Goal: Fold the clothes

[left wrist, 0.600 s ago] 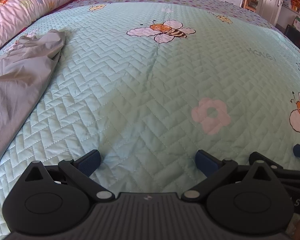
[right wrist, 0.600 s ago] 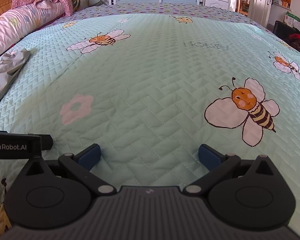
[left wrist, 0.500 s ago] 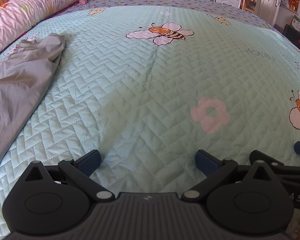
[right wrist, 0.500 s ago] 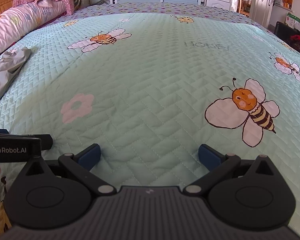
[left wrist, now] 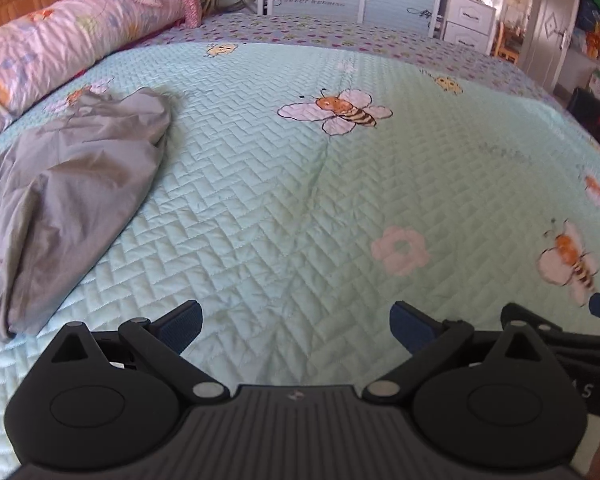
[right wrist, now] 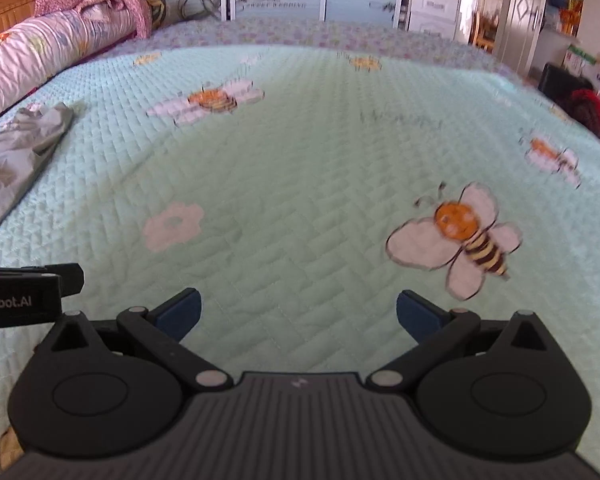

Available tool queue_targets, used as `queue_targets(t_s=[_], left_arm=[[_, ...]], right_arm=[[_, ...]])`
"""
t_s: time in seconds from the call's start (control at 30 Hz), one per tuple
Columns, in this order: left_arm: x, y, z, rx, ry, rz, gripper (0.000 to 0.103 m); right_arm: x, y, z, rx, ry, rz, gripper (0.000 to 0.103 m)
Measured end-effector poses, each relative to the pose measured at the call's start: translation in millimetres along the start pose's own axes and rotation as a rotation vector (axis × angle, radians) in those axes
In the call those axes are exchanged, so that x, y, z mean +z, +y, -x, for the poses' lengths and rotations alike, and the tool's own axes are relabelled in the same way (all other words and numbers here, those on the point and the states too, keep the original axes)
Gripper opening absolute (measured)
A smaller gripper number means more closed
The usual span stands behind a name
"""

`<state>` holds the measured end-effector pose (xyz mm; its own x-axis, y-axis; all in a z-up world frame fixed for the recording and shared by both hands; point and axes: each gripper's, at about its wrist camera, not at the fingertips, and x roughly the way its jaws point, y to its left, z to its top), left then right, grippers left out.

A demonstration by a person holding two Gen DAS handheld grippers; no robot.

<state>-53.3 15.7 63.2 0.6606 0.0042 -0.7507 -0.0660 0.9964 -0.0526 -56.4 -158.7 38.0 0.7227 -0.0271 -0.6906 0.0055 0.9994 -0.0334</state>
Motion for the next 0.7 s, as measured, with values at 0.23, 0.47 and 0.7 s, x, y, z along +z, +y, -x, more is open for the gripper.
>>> queue_targets(t_s=[0.23,0.47,0.7], left_arm=[[0.7,8.3,74.4,0.027,-0.036,-0.009,0.103],[-6.1,15.7,145.8,0.056,-0.086,-0.028,0.103],[-20.7,35.2,189.0,0.106,-0.107,-0.023,0.103]], right_arm=[[32.8,-5.1,81.2,0.004,-0.109,-0.045,0.103],[34.8,-8.9,146.7,0.027,-0.148,-0.062,0.103],[30.7,7.8,176.0,-0.02,-0.104,-0.008,0.103]])
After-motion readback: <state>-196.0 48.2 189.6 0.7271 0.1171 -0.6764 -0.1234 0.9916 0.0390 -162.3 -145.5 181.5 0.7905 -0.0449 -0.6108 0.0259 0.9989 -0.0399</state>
